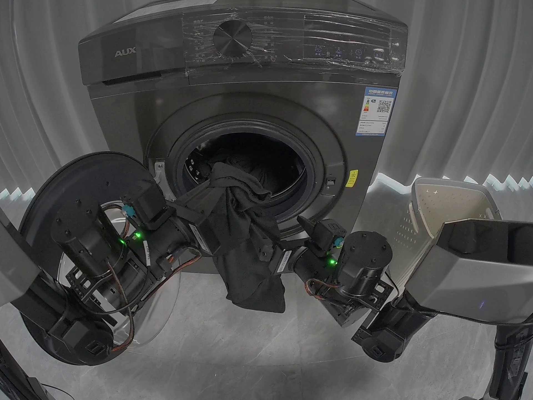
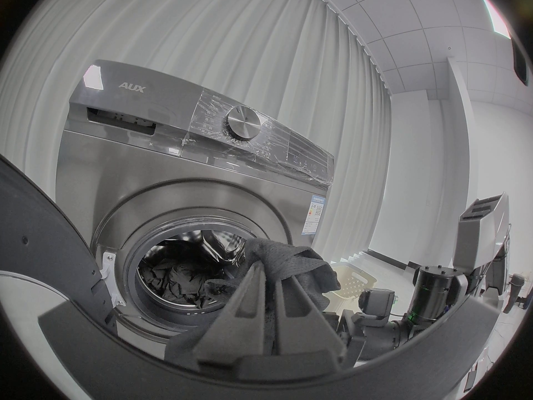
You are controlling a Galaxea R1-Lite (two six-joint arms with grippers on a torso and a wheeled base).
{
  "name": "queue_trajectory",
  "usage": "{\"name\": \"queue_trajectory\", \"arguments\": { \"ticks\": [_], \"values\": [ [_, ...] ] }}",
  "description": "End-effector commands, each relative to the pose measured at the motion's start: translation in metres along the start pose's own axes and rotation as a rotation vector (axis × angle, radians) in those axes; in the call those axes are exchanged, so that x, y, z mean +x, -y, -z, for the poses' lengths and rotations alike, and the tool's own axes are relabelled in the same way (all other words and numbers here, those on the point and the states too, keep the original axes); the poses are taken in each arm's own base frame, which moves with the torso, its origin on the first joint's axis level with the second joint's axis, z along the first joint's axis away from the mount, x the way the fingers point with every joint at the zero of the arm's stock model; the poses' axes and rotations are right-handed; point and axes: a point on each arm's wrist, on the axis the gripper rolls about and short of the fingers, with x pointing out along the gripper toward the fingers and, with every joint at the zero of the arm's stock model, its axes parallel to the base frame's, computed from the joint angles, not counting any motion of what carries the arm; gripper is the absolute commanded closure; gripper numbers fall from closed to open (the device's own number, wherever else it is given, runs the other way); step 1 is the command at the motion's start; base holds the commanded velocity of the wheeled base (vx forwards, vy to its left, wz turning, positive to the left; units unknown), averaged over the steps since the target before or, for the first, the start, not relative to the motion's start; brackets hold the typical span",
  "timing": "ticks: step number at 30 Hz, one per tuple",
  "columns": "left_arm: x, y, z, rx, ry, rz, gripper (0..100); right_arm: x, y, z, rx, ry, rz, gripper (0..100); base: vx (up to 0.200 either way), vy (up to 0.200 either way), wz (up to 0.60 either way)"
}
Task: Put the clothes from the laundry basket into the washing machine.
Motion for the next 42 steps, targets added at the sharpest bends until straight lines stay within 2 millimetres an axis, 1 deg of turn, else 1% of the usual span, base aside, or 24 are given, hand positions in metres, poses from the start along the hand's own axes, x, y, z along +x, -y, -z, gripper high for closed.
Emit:
{"name": "queue_trajectory", "arguments": {
  "ticks": [1, 6, 7, 14, 18, 21, 23, 24, 25, 27, 37, 42],
  "values": [
    [0.000, 0.000, 0.000, -0.001, 0.000, 0.000, 100, 0.003, 0.000, 0.000, 0.000, 0.008, 0.000, 0, 0.000, 0.000, 0.00],
    [0.000, 0.000, 0.000, -0.001, -0.002, 0.000, 100, 0.003, 0.001, -0.003, 0.002, 0.016, 0.001, 0, 0.000, 0.000, 0.00],
    [0.000, 0.000, 0.000, -0.001, -0.002, 0.001, 100, 0.004, 0.000, -0.004, 0.005, 0.023, -0.002, 100, 0.000, 0.000, 0.00],
    [0.000, 0.000, 0.002, -0.002, -0.008, 0.000, 100, 0.004, -0.007, -0.005, 0.011, 0.031, -0.020, 100, 0.000, 0.000, 0.00],
    [0.001, -0.003, 0.003, 0.000, -0.010, -0.012, 100, 0.000, -0.009, -0.010, 0.017, 0.042, -0.025, 100, 0.000, 0.000, 0.00],
    [0.003, -0.015, 0.005, 0.007, -0.013, -0.051, 100, -0.015, -0.008, -0.024, 0.017, 0.040, -0.022, 100, 0.000, 0.000, 0.00],
    [0.004, -0.019, 0.005, 0.009, -0.010, -0.063, 100, -0.023, -0.006, -0.032, 0.016, 0.035, -0.016, 100, 0.000, 0.000, 0.00],
    [0.004, -0.019, 0.005, 0.009, -0.010, -0.065, 100, -0.025, -0.005, -0.033, 0.016, 0.036, -0.015, 100, 0.000, 0.000, 0.00],
    [0.005, -0.021, 0.004, 0.009, -0.005, -0.070, 100, -0.031, -0.004, -0.039, 0.017, 0.036, -0.015, 100, 0.000, 0.000, 0.00],
    [0.006, -0.021, 0.003, 0.009, 0.003, -0.069, 100, -0.036, -0.004, -0.044, 0.018, 0.038, -0.018, 100, 0.000, 0.000, 0.00],
    [0.005, -0.021, 0.003, 0.001, 0.001, -0.068, 100, -0.036, -0.009, -0.050, 0.028, 0.059, -0.036, 100, 0.000, 0.000, 0.00],
    [0.004, -0.021, 0.006, -0.005, -0.014, -0.065, 100, -0.037, -0.010, -0.054, 0.033, 0.074, -0.037, 100, 0.000, 0.000, 0.00]
  ]
}}
